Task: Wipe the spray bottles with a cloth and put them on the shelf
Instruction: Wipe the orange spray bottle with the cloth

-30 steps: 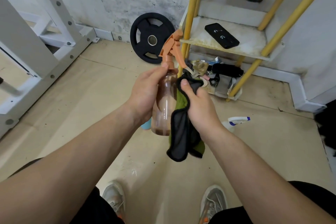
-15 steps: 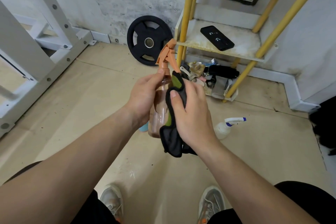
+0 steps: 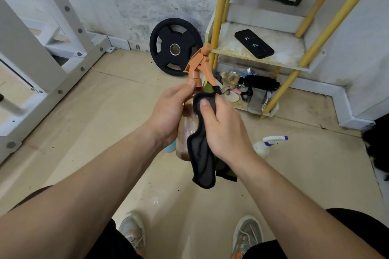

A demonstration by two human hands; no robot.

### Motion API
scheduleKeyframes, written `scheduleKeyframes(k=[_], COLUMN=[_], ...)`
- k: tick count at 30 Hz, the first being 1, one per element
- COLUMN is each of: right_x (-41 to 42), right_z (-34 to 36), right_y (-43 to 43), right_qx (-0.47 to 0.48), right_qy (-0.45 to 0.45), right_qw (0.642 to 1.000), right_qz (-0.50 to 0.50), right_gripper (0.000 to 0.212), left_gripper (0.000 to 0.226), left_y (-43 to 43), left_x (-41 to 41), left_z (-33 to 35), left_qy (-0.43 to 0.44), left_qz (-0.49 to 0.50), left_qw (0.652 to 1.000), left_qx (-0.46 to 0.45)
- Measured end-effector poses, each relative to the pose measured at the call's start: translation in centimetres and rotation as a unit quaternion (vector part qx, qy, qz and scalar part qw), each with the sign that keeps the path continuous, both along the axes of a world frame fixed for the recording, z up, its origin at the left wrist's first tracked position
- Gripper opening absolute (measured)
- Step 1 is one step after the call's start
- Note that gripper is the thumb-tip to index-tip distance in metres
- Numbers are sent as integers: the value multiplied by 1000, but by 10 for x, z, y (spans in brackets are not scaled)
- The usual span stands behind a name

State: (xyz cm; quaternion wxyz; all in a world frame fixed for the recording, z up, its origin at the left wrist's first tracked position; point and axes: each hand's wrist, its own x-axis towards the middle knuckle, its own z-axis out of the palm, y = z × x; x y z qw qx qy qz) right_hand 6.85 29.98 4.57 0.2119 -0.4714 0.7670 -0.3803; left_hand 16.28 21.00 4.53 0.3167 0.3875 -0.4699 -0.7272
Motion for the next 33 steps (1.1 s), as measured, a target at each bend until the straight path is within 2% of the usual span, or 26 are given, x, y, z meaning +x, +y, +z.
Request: scheduleKeyframes(k=[5,10,12,14,17,23,27,30,33], right_x=[8,29,24,12,-5,-8,-6,-1,1], right_z=[-3,-2,1,3,2,-19,-31,-35,-33], right_y=[6,21,18,11,1,1,4,3,2], right_qx=[21,-18,-24,-23,-22,14,42,43,12], right_qy=[-26,172,185,123,-43,-224,-349,-399,-354], right_qw=[999,985,982,992,999,974,934,910,926], right_qz=[-10,25,24,11,-13,-36,-62,-102,-129], right_gripper=[29,57,59,48,21,31,32,38,39], left_gripper=[39,43,45,37,36,42,38,36,36], left_y=[-6,-7,-4,1,4,-3,-13,-13,-6], left_x=[2,0,-1,-2,-4,4,6,4,1], left_z=[4,0,-2,-1,-1,6,7,7,7], left_qy=[13,31,36,34,25,36,29,34,23], left_qz=[29,53,40,10,-24,0,49,88,122], left_qw=[999,997,998,999,999,999,998,995,992], left_qx=[5,46,45,28,-3,-3,18,25,20])
